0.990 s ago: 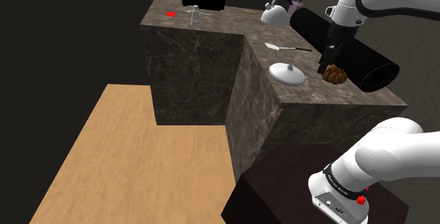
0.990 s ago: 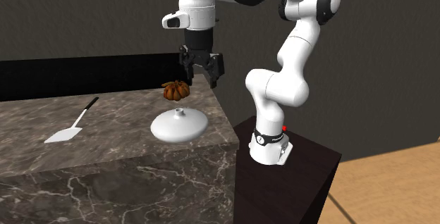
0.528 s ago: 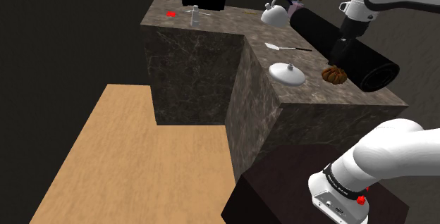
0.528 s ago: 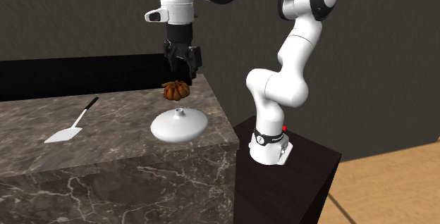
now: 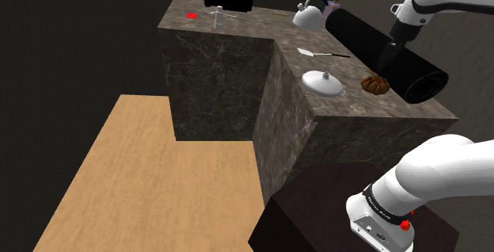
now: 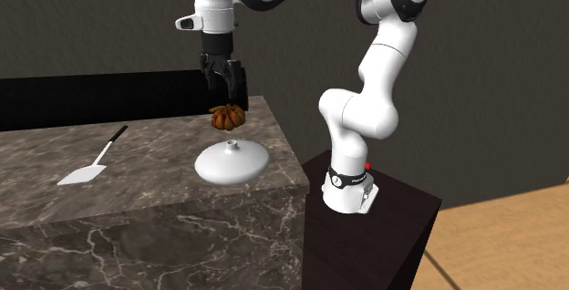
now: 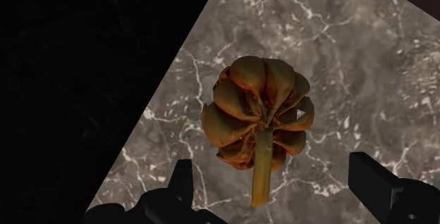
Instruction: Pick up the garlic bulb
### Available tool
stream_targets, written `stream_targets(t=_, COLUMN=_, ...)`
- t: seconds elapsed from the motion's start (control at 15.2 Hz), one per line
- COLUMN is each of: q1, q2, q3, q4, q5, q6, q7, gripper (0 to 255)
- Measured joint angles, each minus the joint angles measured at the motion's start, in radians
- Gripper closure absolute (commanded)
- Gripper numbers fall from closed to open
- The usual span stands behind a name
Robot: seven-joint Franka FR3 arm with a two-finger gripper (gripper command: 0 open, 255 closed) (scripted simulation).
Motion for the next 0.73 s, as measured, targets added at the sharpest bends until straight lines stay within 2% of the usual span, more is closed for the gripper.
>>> stream_targets(t=0.33, q1=-0.005, q2=0.000, q3=-0.014, q4=-0.066, q5=-0.012, q6=0.066, q7=0.007, gripper=0)
stream_targets(t=0.4, q1=-0.004, q2=0.000, q3=-0.015, q4=-0.069, q5=-0.012, q6=0.070, q7=0.008, gripper=255)
stream_targets(t=0.73, q1=-0.004, q2=0.000, q3=-0.015, q4=-0.072, q5=-0.012, q6=0.074, q7=0.008, gripper=255)
